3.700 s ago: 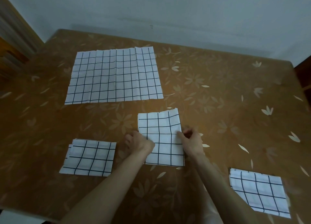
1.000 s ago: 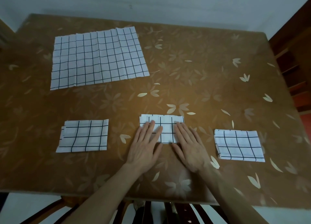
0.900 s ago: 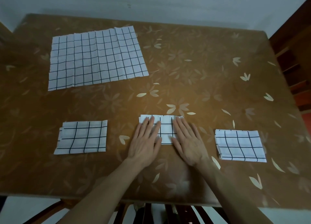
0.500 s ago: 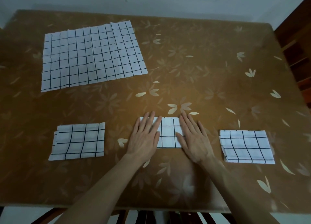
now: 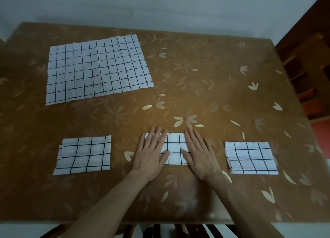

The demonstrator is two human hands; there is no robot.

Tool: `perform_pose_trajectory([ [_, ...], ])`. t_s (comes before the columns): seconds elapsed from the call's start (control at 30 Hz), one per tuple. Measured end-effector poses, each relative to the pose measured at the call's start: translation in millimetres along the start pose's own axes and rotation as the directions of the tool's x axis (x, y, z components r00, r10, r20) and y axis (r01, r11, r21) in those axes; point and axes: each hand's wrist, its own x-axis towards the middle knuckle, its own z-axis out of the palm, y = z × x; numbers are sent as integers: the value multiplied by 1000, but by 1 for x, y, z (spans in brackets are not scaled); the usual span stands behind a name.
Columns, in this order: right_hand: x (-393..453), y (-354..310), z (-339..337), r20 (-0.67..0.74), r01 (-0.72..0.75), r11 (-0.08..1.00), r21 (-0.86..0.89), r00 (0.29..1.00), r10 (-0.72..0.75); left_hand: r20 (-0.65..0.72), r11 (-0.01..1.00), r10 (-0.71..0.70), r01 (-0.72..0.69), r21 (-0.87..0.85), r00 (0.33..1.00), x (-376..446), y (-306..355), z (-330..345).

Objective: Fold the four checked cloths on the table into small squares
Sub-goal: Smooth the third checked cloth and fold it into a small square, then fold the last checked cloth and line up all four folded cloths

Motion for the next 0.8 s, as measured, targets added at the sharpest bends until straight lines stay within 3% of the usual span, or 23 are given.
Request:
perform_pose_trajectory([
  [0.2,-12,-24,-51,-124,-27,998,59,992,34,-125,993,-30,15,-119,992,-18,14,-45],
  [0.33,-27,-54,-87,-239,19,1000,9,971,-16,-205,987,-97,69,-143,974,-48,21,-91],
  [0.53,-53,-94,-145,-255,28,999,-17,967,-31,-283,977,-210,191,-96,936,-105,28,-175],
  [0.8,-94,-161,-222,-392,280,960,10,884,-254,-396,918,-396,360,-164,829,-197,17,-262],
])
